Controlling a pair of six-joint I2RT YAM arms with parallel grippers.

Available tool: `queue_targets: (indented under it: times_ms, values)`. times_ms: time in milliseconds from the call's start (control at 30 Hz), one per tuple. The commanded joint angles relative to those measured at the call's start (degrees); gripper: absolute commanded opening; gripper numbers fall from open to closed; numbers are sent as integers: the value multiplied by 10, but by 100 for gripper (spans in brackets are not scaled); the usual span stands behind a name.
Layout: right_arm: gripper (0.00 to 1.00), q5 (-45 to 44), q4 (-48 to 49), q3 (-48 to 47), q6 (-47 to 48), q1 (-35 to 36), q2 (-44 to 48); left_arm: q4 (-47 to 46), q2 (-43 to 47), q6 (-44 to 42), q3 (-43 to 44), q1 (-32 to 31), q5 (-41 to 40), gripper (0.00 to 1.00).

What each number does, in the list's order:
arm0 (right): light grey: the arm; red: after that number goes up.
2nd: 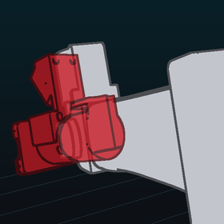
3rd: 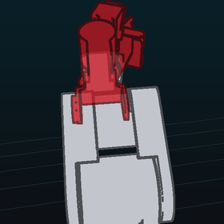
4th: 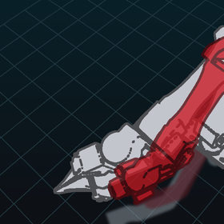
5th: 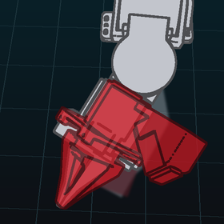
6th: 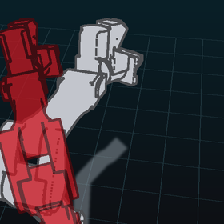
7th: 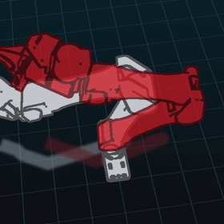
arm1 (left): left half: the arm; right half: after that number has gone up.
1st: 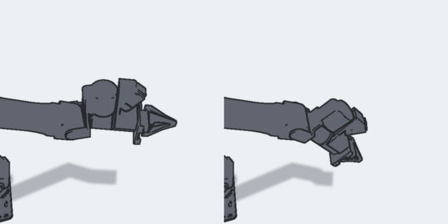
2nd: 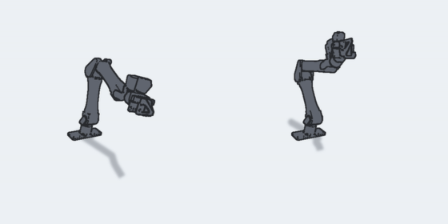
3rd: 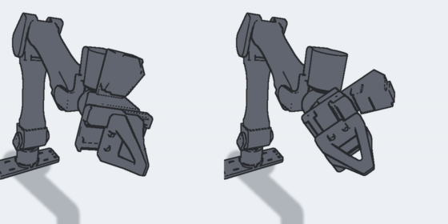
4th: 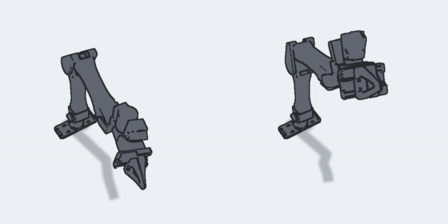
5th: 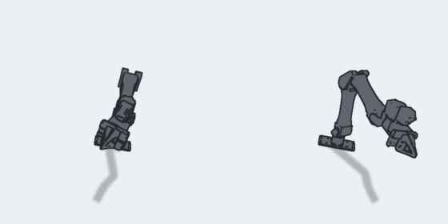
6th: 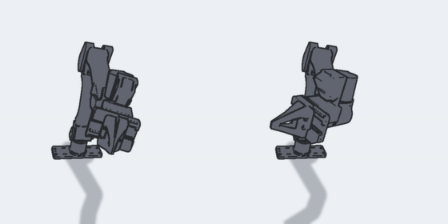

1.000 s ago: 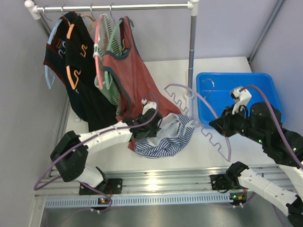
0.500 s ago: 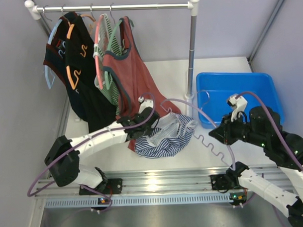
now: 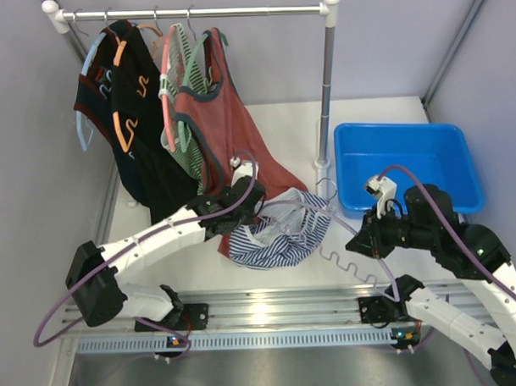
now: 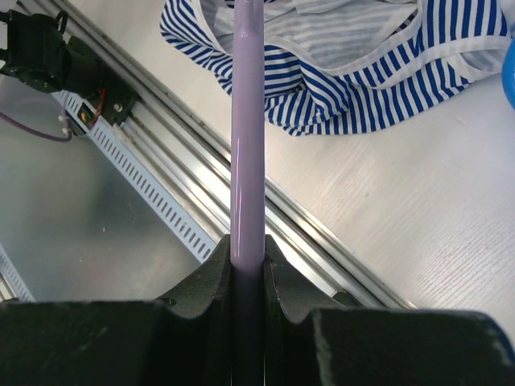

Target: Place the tank top on the hanger

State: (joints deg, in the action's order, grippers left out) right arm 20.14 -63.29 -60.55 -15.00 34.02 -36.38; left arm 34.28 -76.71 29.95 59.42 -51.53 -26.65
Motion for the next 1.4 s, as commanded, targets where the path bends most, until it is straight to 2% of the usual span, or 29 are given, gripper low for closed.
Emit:
queue_targets:
  times_ms: [0,133,467,600,767,933,1133,1367]
  values:
    - [0,38,48,3,9,6,5,16,14,-13,26,-2,-7,0]
    - [0,54,69,23,9,10,-2,22,21,-15,31,-2,-3,0]
    - [0,17,166,62,-6,36,-33,46,51,-20,38,-2,42,0]
    - [0,-11,199,60,-13,85,-59,68,69,-17,42,-4,56,0]
    - [0,-103,221,52,-20,191,-93,90,90,-18,55,-9,64,0]
    - [0,-151,272,61,-14,210,-105,116,106,-18,72,-25,68,0]
    - [0,-156,323,73,6,213,-128,152,126,-25,77,-52,77,0]
    - [0,-119,347,75,24,232,-145,197,147,-14,89,-69,26,0]
